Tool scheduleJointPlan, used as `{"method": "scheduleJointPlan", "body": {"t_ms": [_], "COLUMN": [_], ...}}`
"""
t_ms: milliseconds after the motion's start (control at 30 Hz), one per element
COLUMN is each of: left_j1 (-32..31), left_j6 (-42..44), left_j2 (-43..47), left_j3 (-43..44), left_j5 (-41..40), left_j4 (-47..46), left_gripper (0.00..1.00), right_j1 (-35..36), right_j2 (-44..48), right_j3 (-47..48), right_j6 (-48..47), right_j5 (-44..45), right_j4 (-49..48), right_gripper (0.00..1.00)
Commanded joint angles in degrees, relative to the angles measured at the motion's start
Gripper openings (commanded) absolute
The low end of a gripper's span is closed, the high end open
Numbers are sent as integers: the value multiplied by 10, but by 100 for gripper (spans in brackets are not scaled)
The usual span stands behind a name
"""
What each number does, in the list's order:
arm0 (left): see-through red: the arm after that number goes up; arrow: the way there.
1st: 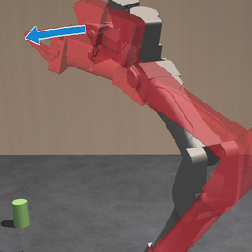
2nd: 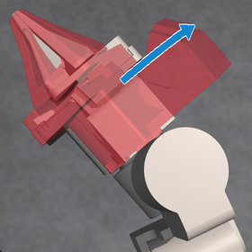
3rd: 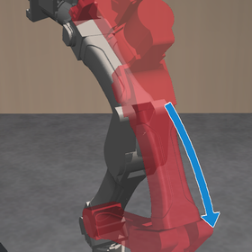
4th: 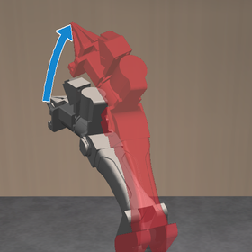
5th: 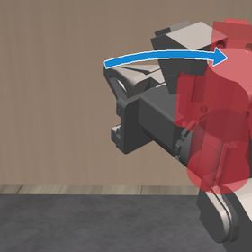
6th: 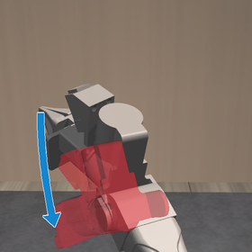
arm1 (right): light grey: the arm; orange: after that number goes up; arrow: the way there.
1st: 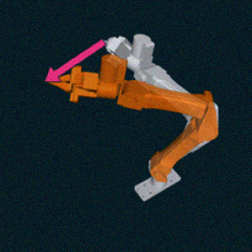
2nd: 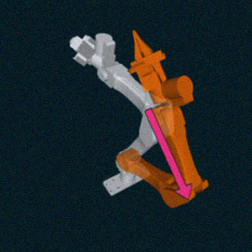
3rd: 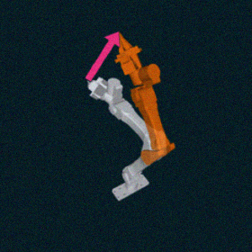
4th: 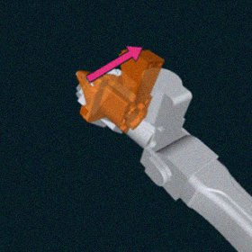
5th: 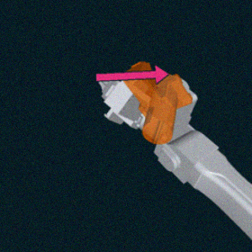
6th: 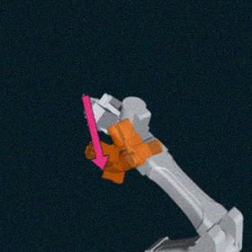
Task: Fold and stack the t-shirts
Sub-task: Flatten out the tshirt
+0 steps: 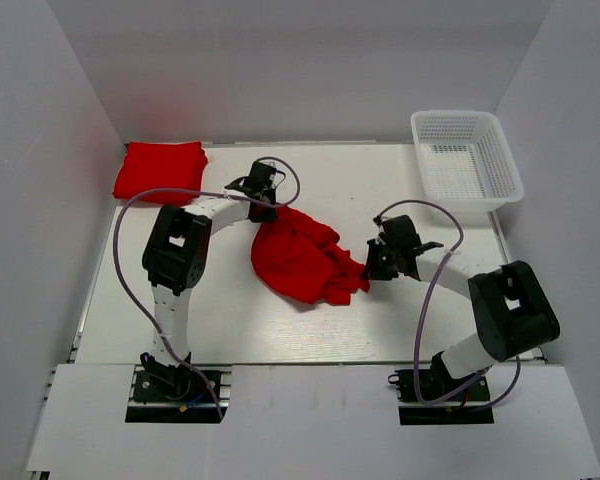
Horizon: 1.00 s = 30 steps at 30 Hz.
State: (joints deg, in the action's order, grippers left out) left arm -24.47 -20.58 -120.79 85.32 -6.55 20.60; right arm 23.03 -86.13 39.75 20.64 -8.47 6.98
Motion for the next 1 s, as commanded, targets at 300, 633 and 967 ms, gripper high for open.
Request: {"method": "scheduleJointPlan", "body": {"t_ms": [300,633,967], "left_j1": [-1,-7,-7], "left_j6": [25,106,153], "left_j2": [213,487,675], "left_j3": [-41,-33,55], "left_j5": [-28,-107,-220], "left_j4": [-14,-16,28], "left_gripper": [0,0,0], "right_j1": [3,0,1], "right_j2": [204,337,400], "right_j3": [56,222,436], "right_j6": [-10,-72,-137], "right_j5": [161,290,428], "right_j4": [37,129,181], "right_gripper": [0,0,0]}}
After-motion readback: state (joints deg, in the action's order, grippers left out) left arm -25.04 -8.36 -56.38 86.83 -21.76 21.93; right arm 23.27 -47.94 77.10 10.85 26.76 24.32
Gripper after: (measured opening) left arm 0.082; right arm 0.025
